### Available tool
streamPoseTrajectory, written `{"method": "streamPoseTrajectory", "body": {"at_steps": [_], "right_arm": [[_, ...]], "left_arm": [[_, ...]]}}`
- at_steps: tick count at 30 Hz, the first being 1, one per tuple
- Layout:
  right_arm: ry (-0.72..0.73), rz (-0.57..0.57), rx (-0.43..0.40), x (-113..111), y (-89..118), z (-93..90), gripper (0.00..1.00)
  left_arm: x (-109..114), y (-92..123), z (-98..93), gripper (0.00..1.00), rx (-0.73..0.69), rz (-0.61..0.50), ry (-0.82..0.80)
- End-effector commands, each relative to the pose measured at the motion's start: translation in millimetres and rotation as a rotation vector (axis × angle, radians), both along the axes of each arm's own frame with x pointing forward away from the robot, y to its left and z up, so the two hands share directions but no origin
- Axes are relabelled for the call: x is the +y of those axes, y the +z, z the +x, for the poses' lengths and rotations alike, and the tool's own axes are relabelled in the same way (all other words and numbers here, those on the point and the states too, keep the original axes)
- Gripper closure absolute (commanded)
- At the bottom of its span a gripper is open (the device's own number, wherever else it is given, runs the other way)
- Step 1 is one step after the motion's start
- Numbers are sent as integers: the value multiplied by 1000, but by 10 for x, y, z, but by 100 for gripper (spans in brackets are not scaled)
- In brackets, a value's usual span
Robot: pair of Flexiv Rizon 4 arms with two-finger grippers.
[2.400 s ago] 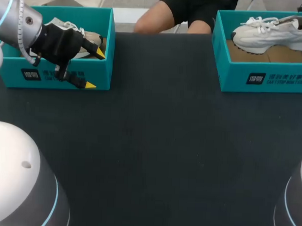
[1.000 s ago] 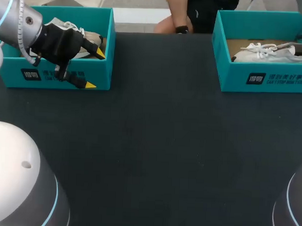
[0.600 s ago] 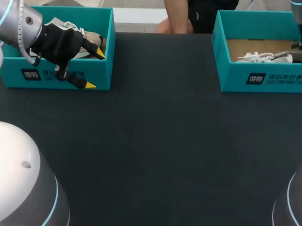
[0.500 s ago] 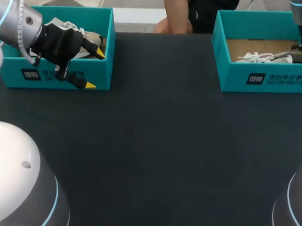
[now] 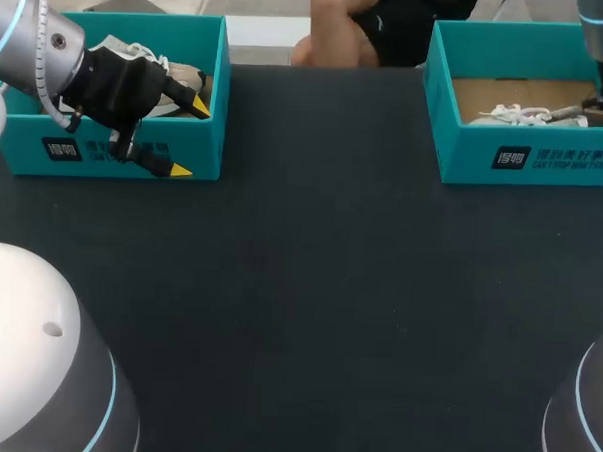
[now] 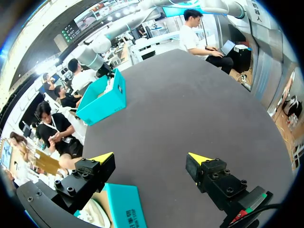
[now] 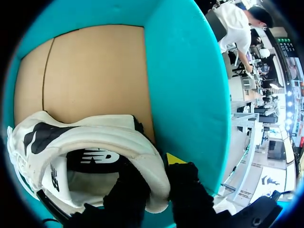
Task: Take the shoe out of the shoebox, open the shoe tongue, remove and reinsert the insole, then place the shoe into the shoebox
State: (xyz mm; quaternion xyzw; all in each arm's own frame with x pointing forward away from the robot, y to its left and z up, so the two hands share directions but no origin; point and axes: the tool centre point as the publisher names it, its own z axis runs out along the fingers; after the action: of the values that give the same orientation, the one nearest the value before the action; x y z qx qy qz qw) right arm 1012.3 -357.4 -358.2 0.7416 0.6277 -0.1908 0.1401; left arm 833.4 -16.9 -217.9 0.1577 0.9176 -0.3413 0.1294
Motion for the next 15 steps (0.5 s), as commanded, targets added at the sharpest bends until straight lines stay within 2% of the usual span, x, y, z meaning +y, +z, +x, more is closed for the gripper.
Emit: {"method": "streamPoseTrajectory", "body": {"at_steps": [1,6,11,15], "right_arm": [[-5,-1,-5,-41,-45,4,63],[-12,5,-10,-37,21,-19,61],[-16,43,-41,38,176,-51,53],[-2,43,-55,83,305,-51,53]], "left_arm": [[-2,-3,-6,0,-1,3,1],[-2,-3,-6,0,-1,3,1],[-2,-3,-6,0,-1,3,1],[-2,-3,-6,0,-1,3,1]]}}
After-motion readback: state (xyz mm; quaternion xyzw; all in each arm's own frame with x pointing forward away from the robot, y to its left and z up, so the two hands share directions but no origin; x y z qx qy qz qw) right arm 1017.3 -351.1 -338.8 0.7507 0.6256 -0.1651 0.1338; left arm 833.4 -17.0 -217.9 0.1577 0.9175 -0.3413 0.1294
